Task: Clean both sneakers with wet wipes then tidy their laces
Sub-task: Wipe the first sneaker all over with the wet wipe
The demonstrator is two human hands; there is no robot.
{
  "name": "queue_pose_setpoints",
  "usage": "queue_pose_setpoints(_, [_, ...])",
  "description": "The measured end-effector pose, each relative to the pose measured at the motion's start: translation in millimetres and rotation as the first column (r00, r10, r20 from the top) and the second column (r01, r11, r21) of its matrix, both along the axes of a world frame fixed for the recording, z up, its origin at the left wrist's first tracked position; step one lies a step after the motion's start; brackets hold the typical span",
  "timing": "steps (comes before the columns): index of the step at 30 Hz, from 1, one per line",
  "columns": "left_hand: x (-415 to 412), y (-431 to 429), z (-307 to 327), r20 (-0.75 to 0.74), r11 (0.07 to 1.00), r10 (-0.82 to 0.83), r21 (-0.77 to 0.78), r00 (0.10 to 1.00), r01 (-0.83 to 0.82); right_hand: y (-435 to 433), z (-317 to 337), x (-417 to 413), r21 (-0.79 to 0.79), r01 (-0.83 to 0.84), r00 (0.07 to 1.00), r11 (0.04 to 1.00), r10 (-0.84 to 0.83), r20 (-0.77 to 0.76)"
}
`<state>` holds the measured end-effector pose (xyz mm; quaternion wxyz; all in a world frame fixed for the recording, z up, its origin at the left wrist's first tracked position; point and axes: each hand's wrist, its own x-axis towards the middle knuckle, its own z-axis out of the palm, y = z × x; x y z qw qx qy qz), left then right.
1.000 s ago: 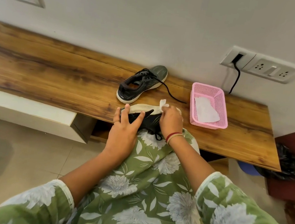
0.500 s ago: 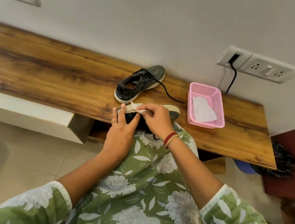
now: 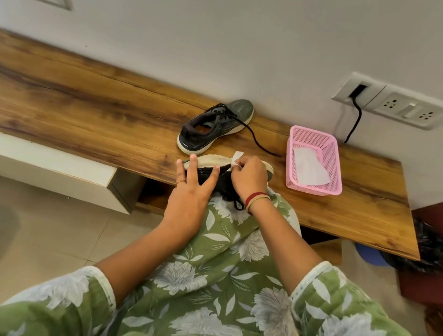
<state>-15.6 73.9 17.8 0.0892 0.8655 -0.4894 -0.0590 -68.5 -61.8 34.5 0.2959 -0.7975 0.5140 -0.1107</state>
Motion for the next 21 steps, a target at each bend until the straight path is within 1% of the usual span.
queue_pose_setpoints(4, [-2,-1,-1,0.035,1.0,0.008,0.016,0.999,-0.008,5,10,5,0.064,-0.061,0.992,0.996,0.053,0.111])
queue_pose_setpoints(7, [-3,-2,0,0.022,0.998,-0.001,0.058,1.0,0.0,9,17,5,0.083,-0.131,0.978,0.988,0.115,0.172])
queue_pose_setpoints(11, [0,-1,3,-0.004,1.0,0.014,0.02,1.0,-0.014,9,27,5,0.194,-0.286,0.932,0.938,0.225,0.285])
queue_pose_setpoints(12, [0,-1,2,-0.007,0.999,0.004,0.034,1.0,-0.003,6,28,3,0.214,-0.286,0.925,0.934,0.211,0.315])
queue_pose_setpoints(13, [0,-1,3,-0.004,0.999,-0.005,0.053,1.0,0.006,1,28,-1,0.227,-0.241,0.925,0.943,0.152,0.349])
queue_pose_setpoints(14, [1,-1,3,0.001,0.998,-0.011,0.067,1.0,0.011,-5,27,-5,0.242,-0.157,0.926,0.958,0.058,0.372])
queue_pose_setpoints(16, [1,-1,4,0.008,0.997,-0.008,0.075,1.0,0.007,-20,22,-18,0.242,0.041,0.925,0.969,-0.129,0.358])
queue_pose_setpoints(17, [0,-1,3,0.008,0.997,-0.008,0.083,1.0,0.008,-27,19,-24,0.224,0.109,0.924,0.968,-0.182,0.335])
queue_pose_setpoints(19, [0,-1,2,0.009,0.996,-0.009,0.088,1.0,0.008,-35,14,-31,0.188,0.151,0.939,0.97,-0.2,0.279])
queue_pose_setpoints(21, [-1,-2,4,0.008,0.997,-0.005,0.076,1.0,0.004,-33,10,-28,0.144,0.101,0.975,0.984,-0.127,0.185])
